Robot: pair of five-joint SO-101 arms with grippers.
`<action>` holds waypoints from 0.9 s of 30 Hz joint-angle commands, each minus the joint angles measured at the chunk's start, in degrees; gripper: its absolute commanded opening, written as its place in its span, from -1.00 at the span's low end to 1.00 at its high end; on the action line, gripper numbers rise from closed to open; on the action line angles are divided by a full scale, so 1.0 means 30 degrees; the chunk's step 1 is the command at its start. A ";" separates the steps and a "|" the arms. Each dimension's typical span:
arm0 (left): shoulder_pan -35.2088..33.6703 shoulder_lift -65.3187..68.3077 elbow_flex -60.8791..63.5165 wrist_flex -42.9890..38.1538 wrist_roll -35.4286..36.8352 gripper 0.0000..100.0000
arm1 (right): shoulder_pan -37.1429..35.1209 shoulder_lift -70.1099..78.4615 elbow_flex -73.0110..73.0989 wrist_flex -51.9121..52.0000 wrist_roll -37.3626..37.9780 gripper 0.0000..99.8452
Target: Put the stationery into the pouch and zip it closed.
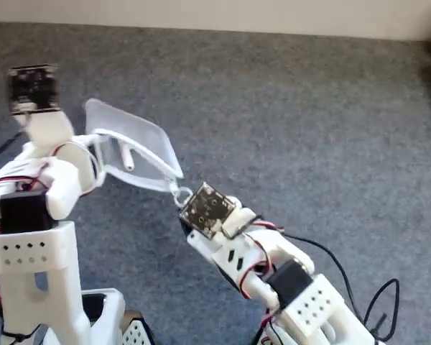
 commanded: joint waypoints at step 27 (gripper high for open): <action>1.5165 -0.0278 -0.1304 -0.2960 -0.8850 -0.58 | -0.1890 -1.0740 0.4762 0.4029 0.4630 -0.99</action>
